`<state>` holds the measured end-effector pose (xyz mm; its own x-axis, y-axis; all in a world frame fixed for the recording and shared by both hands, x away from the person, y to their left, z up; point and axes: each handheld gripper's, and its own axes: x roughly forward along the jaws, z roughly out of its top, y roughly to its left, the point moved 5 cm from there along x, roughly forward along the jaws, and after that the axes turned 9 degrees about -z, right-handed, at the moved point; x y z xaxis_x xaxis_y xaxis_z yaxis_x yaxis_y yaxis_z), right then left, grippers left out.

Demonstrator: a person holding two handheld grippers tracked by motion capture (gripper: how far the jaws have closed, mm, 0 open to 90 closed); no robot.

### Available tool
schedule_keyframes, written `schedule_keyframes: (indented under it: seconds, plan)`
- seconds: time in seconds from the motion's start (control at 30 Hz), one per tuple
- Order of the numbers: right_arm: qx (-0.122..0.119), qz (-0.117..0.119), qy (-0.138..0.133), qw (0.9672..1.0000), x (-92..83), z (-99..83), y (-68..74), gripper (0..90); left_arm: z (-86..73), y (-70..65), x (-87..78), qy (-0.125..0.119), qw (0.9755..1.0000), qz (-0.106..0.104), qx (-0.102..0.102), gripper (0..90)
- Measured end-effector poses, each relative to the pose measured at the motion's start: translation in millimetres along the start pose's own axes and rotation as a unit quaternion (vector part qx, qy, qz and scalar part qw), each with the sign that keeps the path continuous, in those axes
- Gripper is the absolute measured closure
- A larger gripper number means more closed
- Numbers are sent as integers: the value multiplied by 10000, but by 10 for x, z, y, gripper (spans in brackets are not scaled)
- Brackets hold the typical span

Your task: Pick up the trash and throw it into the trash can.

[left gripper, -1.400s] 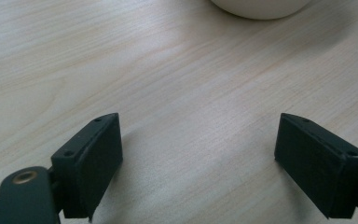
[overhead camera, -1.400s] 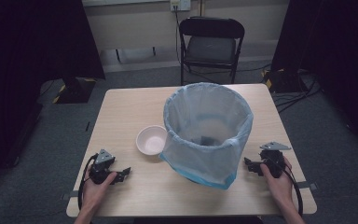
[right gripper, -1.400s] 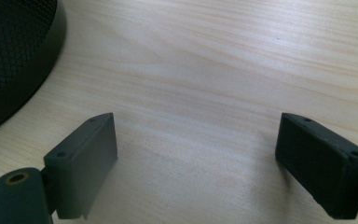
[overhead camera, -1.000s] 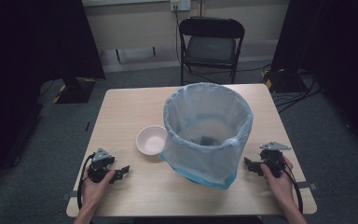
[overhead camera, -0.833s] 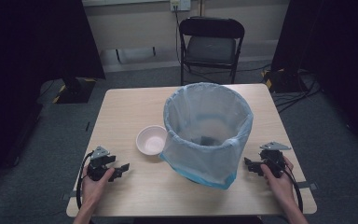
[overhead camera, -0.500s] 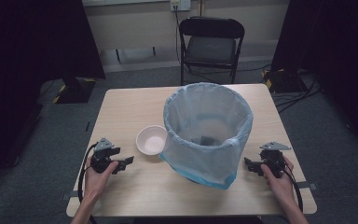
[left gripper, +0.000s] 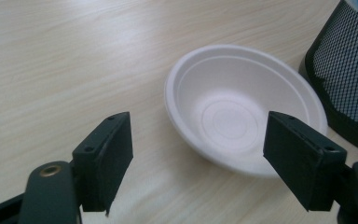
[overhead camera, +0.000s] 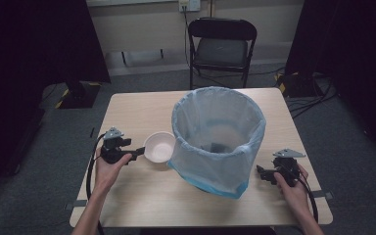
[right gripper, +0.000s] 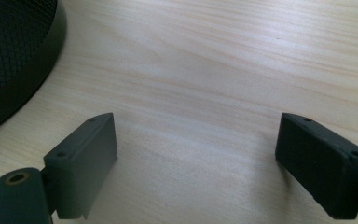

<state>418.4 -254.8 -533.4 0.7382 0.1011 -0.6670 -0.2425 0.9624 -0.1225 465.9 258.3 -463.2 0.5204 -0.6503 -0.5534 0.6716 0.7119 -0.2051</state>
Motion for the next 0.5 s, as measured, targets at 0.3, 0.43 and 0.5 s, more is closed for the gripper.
schedule_keyframes:
  seconds: [0.3,0.43,0.5]
  plan:
    - [5,-1,2,10000,0,0,1,120,253,38,136,66,9999,-3,135,222]
    - [4,-1,2,10000,0,0,1,120,197,134,318,220,9997,-92,-60,219]
    - [2,0,2,10000,0,0,0,120,114,212,458,468,9986,-147,-181,220]
